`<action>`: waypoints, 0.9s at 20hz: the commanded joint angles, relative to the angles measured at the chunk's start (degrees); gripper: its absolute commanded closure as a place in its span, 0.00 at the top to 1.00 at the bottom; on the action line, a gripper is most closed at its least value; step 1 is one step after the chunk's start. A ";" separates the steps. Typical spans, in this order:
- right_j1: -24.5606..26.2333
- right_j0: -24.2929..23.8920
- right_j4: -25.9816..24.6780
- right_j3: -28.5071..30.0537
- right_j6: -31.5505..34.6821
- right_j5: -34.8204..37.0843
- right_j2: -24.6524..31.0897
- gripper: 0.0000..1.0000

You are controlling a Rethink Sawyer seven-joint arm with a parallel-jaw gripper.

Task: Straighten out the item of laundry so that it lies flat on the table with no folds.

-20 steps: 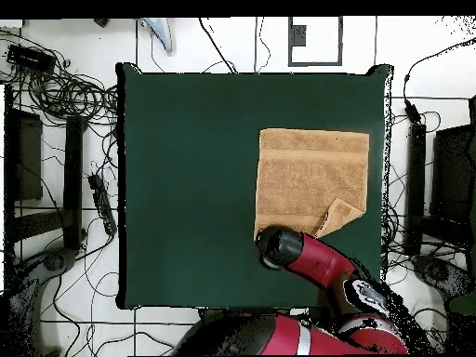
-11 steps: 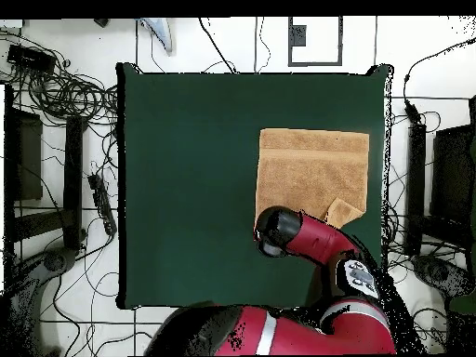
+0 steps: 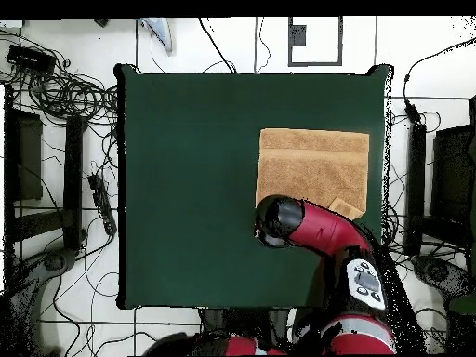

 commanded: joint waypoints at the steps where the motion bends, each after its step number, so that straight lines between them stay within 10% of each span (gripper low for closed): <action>1: -3.63 1.31 -2.40 -5.66 1.86 10.95 3.15 1.00; 18: -2.37 0.52 -3.06 -7.18 5.49 7.73 3.90 1.00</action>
